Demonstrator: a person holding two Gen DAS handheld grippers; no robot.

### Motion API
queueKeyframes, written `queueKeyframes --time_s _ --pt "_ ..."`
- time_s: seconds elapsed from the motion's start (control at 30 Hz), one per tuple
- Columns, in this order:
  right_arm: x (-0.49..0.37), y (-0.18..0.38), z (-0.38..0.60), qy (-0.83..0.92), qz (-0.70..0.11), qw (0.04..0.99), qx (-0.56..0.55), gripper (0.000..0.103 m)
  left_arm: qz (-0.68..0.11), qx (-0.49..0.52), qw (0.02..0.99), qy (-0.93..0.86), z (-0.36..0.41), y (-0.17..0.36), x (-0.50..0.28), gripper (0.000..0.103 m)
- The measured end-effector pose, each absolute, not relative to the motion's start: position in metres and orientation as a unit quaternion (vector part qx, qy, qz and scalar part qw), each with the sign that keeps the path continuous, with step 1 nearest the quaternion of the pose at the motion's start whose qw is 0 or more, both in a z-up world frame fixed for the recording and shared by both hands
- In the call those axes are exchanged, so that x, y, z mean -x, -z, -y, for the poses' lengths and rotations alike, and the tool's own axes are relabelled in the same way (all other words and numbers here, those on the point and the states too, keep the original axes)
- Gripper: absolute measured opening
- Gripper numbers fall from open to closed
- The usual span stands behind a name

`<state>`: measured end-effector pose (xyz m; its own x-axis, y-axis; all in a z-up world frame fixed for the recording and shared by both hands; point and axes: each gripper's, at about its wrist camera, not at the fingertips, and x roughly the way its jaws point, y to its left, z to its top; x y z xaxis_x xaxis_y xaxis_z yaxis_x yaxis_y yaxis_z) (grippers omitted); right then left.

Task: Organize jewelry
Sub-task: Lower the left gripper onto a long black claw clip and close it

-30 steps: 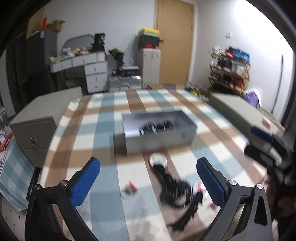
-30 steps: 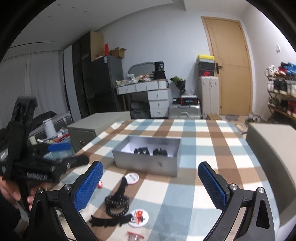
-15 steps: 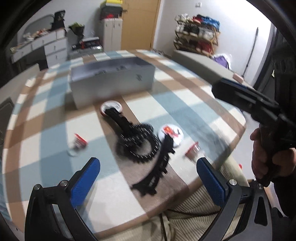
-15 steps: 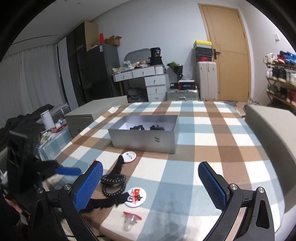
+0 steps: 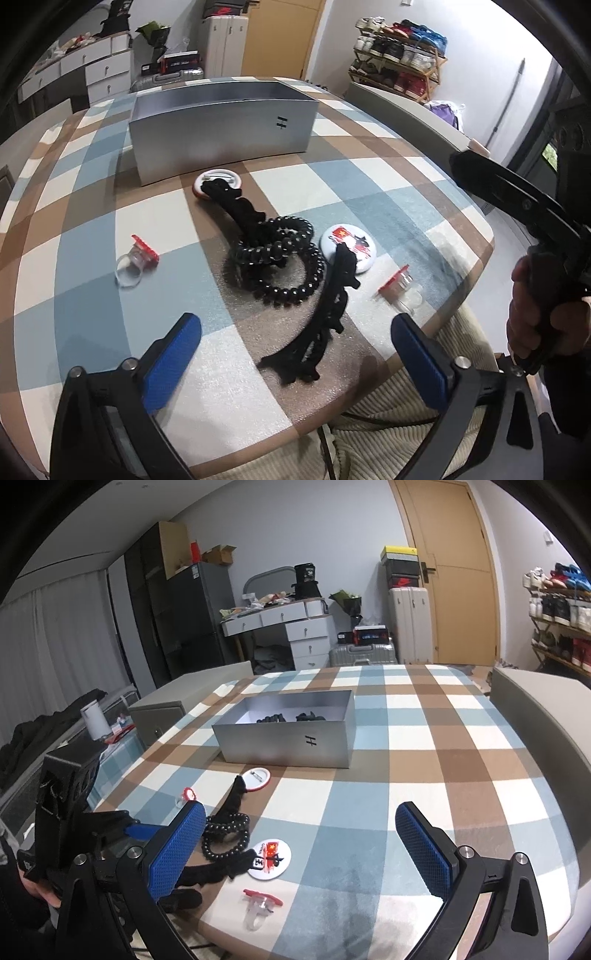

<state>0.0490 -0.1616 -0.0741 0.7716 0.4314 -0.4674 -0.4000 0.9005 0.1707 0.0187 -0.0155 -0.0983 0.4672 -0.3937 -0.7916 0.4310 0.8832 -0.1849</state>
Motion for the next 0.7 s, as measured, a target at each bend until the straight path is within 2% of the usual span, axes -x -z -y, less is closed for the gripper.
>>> queueKeyframes --time_s 0.1,0.17,0.23,0.33,0.53,0.7 --pt "-0.048 0.074 0.161 -0.221 -0.256 0.941 -0.029 0.103 -0.462 -0.051 0.855 0.228 0.023 0.100 -0.020 0.083" --pt "-0.048 0.075 0.161 -0.222 -0.257 0.940 -0.029 0.103 -0.464 -0.081 0.855 0.217 0.029 0.099 -0.019 0.070" --pt "-0.048 0.075 0.161 -0.222 -0.259 0.940 -0.029 0.103 -0.463 -0.087 0.853 0.223 0.031 0.098 -0.017 0.046" --pt "-0.047 0.074 0.161 -0.218 -0.260 0.940 -0.024 0.103 -0.469 -0.095 0.851 0.218 0.031 0.098 -0.017 0.033" --pt "-0.047 0.075 0.167 -0.213 -0.263 0.941 -0.026 0.103 -0.477 -0.113 0.845 0.214 0.036 0.098 -0.015 0.019" --pt "-0.044 0.075 0.168 -0.220 -0.263 0.939 -0.023 0.103 -0.474 -0.115 0.848 0.207 0.035 0.098 -0.014 0.017"
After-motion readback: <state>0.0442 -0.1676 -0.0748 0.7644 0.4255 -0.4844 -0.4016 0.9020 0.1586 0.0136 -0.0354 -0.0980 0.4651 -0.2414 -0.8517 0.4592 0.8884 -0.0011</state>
